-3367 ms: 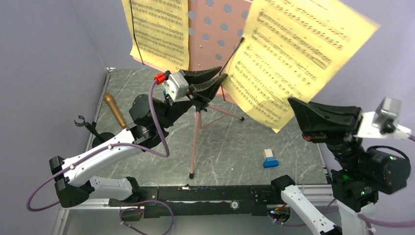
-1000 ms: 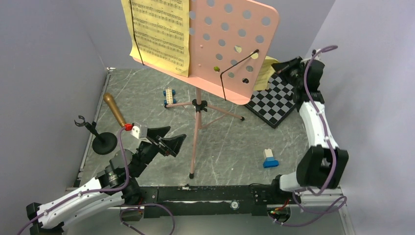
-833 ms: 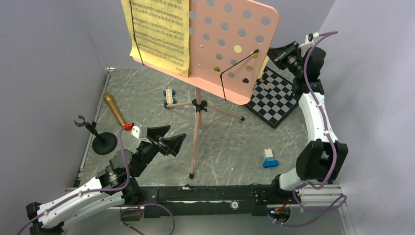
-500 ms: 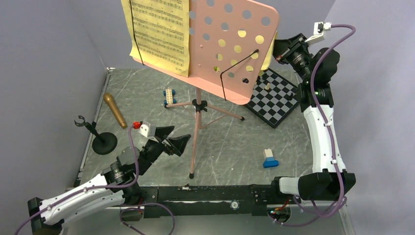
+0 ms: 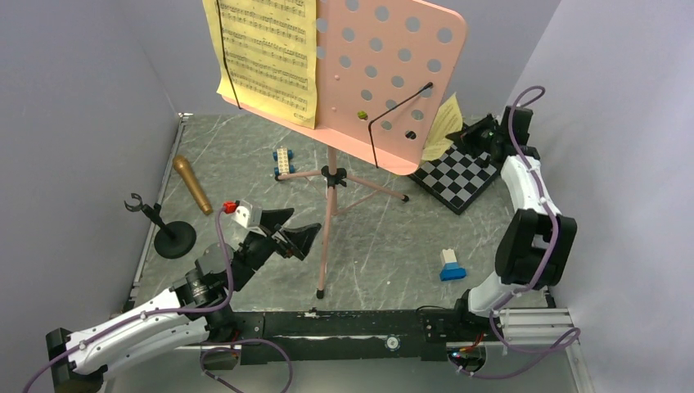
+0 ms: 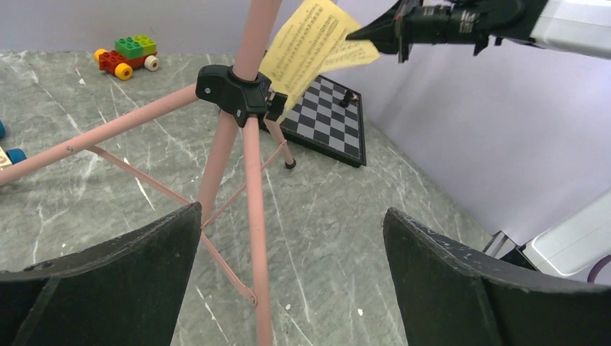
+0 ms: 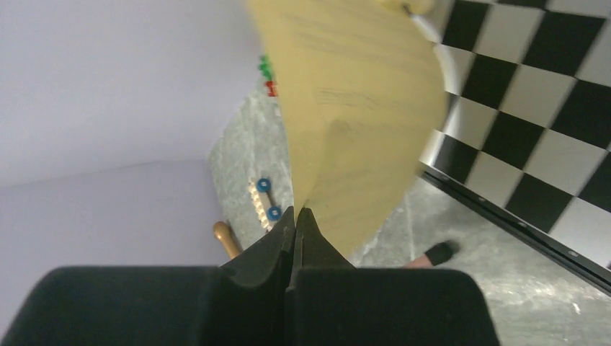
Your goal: Pack up the instrument practice props
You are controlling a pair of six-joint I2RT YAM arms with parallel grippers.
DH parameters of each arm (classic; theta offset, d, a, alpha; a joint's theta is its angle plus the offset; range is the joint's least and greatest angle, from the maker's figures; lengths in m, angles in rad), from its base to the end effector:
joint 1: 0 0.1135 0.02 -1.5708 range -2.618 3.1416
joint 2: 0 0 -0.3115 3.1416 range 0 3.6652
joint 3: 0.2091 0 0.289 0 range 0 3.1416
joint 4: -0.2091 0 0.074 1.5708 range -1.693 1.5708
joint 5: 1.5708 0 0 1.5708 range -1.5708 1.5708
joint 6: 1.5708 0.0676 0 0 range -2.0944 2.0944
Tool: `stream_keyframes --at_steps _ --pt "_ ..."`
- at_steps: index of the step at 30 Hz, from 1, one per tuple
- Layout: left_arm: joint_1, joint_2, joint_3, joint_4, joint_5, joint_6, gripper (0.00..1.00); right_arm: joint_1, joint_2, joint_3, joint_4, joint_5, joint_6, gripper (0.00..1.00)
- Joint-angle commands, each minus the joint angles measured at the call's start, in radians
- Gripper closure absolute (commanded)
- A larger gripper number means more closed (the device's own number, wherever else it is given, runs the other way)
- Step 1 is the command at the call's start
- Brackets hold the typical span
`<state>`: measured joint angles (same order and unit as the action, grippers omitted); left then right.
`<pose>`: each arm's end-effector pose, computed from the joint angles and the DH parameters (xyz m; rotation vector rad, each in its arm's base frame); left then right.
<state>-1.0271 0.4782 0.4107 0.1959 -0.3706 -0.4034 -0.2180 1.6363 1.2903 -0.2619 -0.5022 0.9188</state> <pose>0.1065 -0.1289 0.3152 0.1540 1.5075 -0.8958 0.4328 -0.0625 0.3088 0.9479 2.0388 0.9366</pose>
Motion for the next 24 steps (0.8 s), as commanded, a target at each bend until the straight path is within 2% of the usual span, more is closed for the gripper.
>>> stream_keyframes --at_steps 1,9,18,20,24 --pt "-0.003 0.016 0.034 0.052 0.022 0.015 0.01 0.01 -0.124 0.083 0.047 0.015 -0.04 1.0" --pt "-0.002 -0.004 0.009 0.045 0.026 -0.004 0.01 -0.016 -0.105 -0.05 0.037 0.14 -0.178 1.0" --pt "-0.002 -0.013 -0.004 0.036 0.028 -0.006 0.01 -0.06 -0.09 -0.212 0.073 0.155 -0.182 1.0" --pt "-0.003 -0.016 -0.004 0.03 0.026 -0.005 0.01 -0.06 -0.101 -0.225 0.073 0.157 -0.181 0.91" --pt "-0.003 -0.021 0.001 0.02 0.019 -0.002 0.01 -0.061 -0.133 -0.221 0.05 0.166 -0.179 0.58"
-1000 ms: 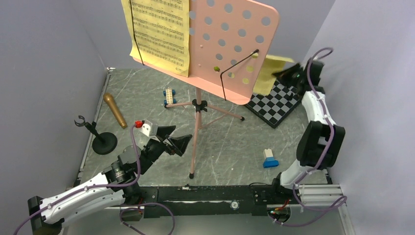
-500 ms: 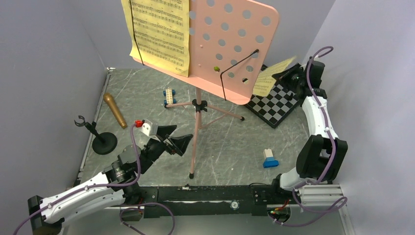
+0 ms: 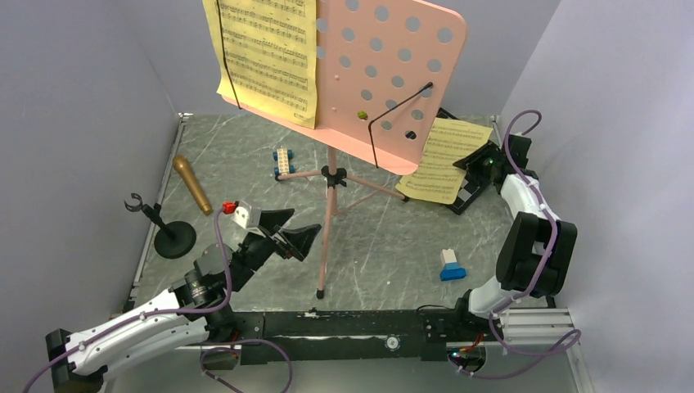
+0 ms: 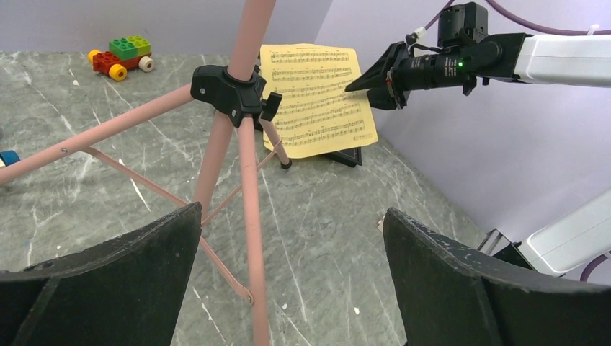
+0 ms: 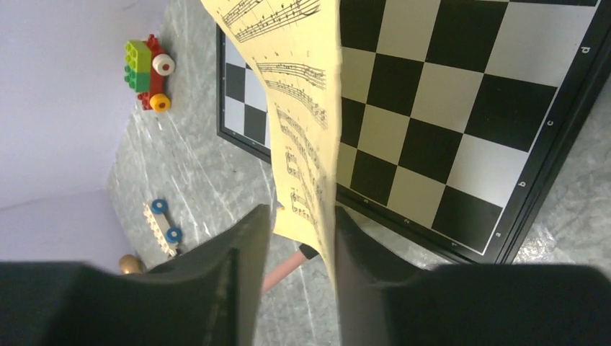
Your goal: Pack up the instrument practice props
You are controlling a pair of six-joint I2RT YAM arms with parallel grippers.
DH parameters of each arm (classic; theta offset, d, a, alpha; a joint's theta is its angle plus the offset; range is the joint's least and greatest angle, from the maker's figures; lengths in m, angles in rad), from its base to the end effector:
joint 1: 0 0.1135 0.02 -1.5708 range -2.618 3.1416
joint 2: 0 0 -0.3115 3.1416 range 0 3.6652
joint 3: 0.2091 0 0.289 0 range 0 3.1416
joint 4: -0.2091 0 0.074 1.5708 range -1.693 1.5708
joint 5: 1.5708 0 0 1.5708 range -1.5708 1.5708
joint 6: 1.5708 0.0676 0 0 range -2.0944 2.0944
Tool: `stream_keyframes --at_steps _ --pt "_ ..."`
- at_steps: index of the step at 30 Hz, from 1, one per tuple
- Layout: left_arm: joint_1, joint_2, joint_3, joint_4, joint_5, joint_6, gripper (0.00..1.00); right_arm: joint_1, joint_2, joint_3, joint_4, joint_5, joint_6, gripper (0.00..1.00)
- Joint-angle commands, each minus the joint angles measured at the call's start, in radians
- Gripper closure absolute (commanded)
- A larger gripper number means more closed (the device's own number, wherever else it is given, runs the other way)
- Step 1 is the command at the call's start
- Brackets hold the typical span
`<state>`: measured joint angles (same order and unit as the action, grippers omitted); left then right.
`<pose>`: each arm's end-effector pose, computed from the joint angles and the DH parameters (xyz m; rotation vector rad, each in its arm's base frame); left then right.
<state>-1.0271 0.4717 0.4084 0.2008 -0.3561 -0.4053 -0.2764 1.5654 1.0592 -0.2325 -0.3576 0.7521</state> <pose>0.1053 -0.1286 0.3159 0.1614 1.4994 -0.9125 0.3876 -0.0854 0.2479 0.9856 2.1234 0.6528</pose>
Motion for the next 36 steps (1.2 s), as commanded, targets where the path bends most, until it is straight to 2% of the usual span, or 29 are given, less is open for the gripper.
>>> stream_keyframes --at_steps 1,4,8,12,14,17,20,25,30,32,36 --pt "-0.003 -0.016 0.004 0.013 0.001 0.0 0.01 -0.002 -0.071 0.014 0.012 0.025 -0.013 0.52" --pt "-0.002 -0.017 0.013 0.009 -0.01 0.002 0.01 0.0 -0.112 0.037 -0.025 0.041 -0.014 0.39" --pt "-0.004 -0.014 0.041 -0.007 -0.046 0.023 0.01 0.052 -0.211 0.084 -0.075 0.092 -0.038 0.34" --pt "-0.002 0.014 0.091 -0.071 -0.12 0.059 0.01 0.221 -0.425 0.013 -0.011 0.259 -0.124 0.34" --pt "-0.002 0.027 0.127 -0.118 -0.177 0.069 0.01 0.349 -0.528 -0.042 0.022 0.344 -0.19 0.34" --pt "-0.002 0.027 0.157 -0.171 -0.243 0.071 0.01 0.445 -0.622 -0.095 -0.027 0.441 -0.255 0.32" --pt "-0.002 0.021 0.159 -0.174 -0.275 0.072 0.01 0.462 -0.699 -0.174 -0.089 0.43 -0.276 0.3" --pt "-0.002 0.016 0.177 -0.178 -0.26 0.093 0.01 0.575 -0.933 -0.369 0.023 0.24 -0.344 0.23" --pt "-0.002 -0.023 0.212 -0.227 -0.288 0.112 0.01 0.746 -1.094 -0.488 0.095 0.209 -0.411 0.19" --pt "-0.002 -0.055 0.23 -0.241 -0.321 0.143 0.01 0.807 -1.12 -0.515 0.117 0.232 -0.43 0.19" --pt "-0.002 -0.122 0.264 -0.236 -0.386 0.233 0.01 0.925 -1.062 -0.524 0.157 0.28 -0.465 0.18"
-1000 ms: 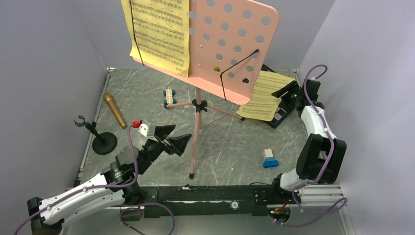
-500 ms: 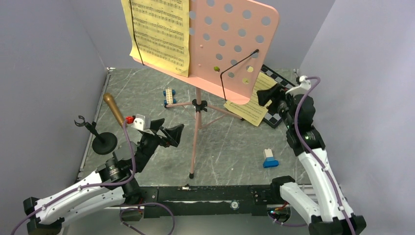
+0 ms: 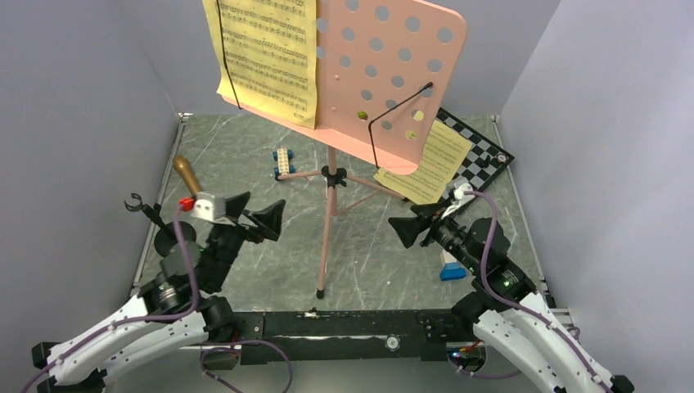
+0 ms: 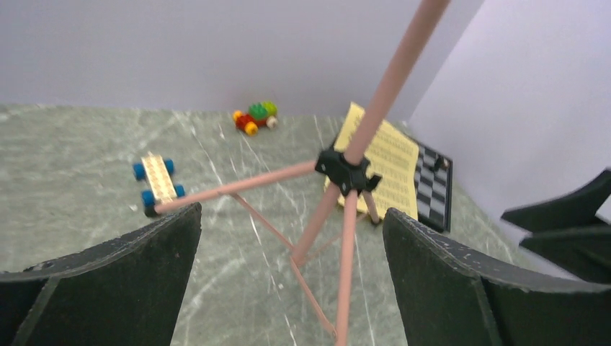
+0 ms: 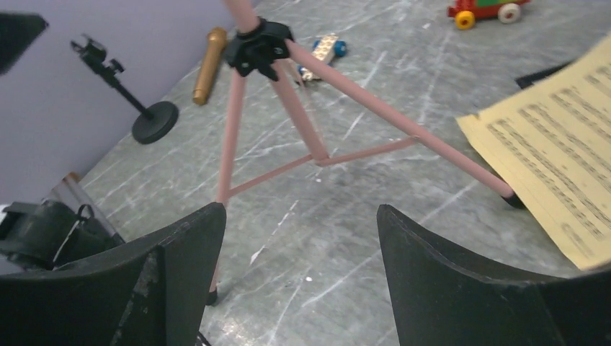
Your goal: Pack up the instrument practice props
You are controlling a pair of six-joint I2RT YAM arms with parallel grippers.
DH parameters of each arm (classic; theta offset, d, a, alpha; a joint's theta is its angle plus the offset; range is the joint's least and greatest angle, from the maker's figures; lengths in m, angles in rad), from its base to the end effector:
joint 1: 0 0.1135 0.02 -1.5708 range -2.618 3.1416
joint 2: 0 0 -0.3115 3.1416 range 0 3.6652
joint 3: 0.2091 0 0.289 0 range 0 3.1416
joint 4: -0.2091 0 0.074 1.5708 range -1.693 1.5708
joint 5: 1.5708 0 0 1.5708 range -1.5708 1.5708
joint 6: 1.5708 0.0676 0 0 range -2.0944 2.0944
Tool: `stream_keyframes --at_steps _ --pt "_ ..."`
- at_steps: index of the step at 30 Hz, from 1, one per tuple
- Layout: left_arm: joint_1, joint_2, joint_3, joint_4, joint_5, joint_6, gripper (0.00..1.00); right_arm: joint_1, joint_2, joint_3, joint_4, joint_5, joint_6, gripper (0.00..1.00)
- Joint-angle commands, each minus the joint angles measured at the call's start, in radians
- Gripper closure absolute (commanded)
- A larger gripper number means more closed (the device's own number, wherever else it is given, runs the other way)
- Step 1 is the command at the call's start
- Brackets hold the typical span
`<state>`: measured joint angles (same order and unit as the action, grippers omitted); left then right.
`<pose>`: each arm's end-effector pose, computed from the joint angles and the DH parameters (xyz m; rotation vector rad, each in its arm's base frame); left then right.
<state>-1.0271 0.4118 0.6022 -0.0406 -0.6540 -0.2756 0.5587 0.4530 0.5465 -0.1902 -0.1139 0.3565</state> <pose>0.1009 -0.0874 0.3696 0.0004 1.4801 -0.5988 0.1285 0.0894 0.3223 -0.2630 1.7077 0.7802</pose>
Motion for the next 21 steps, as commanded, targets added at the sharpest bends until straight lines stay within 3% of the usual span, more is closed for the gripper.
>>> stream_keyframes --at_steps 1,5,7,12,16,18,21 --pt "-0.002 -0.075 0.08 0.009 -0.096 0.126 0.01 0.137 0.078 -0.006 0.12 0.078 -0.08 0.18" --pt "-0.002 -0.088 0.125 0.006 -0.121 0.184 0.01 0.353 0.191 0.003 0.181 0.335 -0.125 0.18" --pt "-0.002 -0.066 0.135 0.016 -0.124 0.206 0.01 0.421 0.23 -0.001 0.243 0.389 -0.133 0.17" --pt "0.0 0.048 0.139 -0.021 -0.131 0.163 0.01 0.428 0.36 -0.026 0.384 0.412 -0.059 0.13" --pt "0.023 0.139 0.078 0.07 -0.102 0.162 0.01 0.404 0.461 -0.008 0.451 0.454 0.018 0.12" --pt "0.09 0.198 0.071 0.07 -0.029 0.128 0.01 0.377 0.484 0.004 0.467 0.45 0.048 0.12" --pt "0.258 0.287 0.062 0.058 0.195 0.02 0.01 0.29 0.511 0.019 0.485 0.361 0.104 0.12"
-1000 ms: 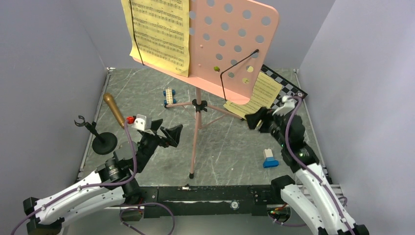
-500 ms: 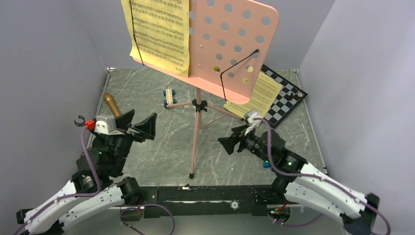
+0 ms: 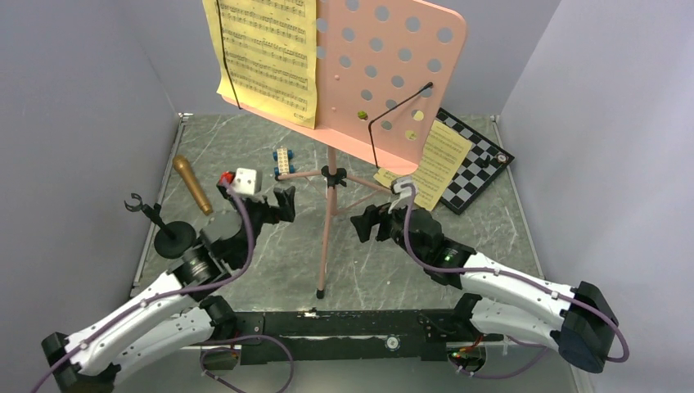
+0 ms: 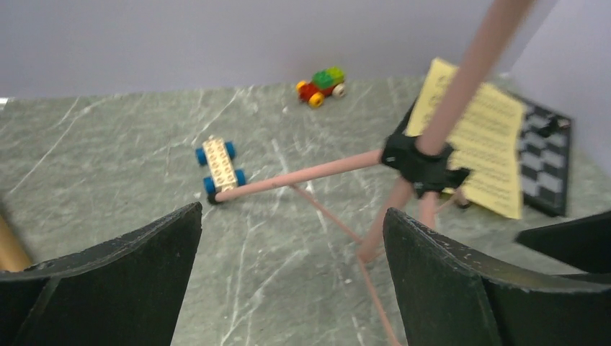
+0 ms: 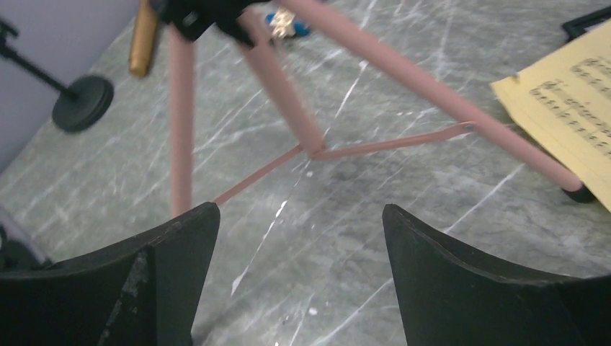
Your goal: Pack up the instrument practice props
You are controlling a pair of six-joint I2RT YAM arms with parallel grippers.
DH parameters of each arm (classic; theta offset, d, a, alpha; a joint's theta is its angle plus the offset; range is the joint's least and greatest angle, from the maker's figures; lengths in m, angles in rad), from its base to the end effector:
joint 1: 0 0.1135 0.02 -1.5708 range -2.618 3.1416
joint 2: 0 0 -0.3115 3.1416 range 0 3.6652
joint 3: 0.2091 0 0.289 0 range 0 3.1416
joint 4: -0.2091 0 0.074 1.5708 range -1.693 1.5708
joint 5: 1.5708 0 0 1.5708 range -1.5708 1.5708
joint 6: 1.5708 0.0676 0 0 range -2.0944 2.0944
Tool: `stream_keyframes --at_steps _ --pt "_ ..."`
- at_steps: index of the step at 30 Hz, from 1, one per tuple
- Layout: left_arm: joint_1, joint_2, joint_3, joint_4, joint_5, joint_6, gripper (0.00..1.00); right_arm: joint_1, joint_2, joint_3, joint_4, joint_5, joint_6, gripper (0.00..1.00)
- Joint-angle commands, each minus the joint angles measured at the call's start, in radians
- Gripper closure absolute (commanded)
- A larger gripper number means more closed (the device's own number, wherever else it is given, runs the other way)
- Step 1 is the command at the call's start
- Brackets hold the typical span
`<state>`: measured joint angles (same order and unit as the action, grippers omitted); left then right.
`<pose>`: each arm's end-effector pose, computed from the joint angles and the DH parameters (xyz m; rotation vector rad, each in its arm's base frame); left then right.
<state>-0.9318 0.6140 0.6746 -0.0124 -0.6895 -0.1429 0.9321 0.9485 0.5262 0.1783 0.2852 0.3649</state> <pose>0.1359 -0.1108 0.3760 0.0526 1.5419 -0.3301 0.1677 0.1939 0.2719 -0.3172 1.8276 0.6593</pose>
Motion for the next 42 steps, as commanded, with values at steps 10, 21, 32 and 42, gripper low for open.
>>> stream_keyframes --at_steps 10,21,32,42 --pt "0.37 0.326 -0.149 0.51 0.488 -0.064 0.03 -0.218 0.091 0.121 0.202 -0.212 0.126 0.12" --pt "0.422 0.52 -0.119 0.593 0.621 0.276 0.06 -0.22 0.171 0.18 0.293 -0.28 0.118 0.11" --pt "0.429 0.709 -0.048 0.752 0.751 0.39 0.11 -0.221 0.214 0.218 0.331 -0.34 0.137 0.11" --pt "0.429 0.849 0.013 0.838 0.727 0.455 0.21 -0.22 0.262 0.239 0.353 -0.377 0.131 0.11"
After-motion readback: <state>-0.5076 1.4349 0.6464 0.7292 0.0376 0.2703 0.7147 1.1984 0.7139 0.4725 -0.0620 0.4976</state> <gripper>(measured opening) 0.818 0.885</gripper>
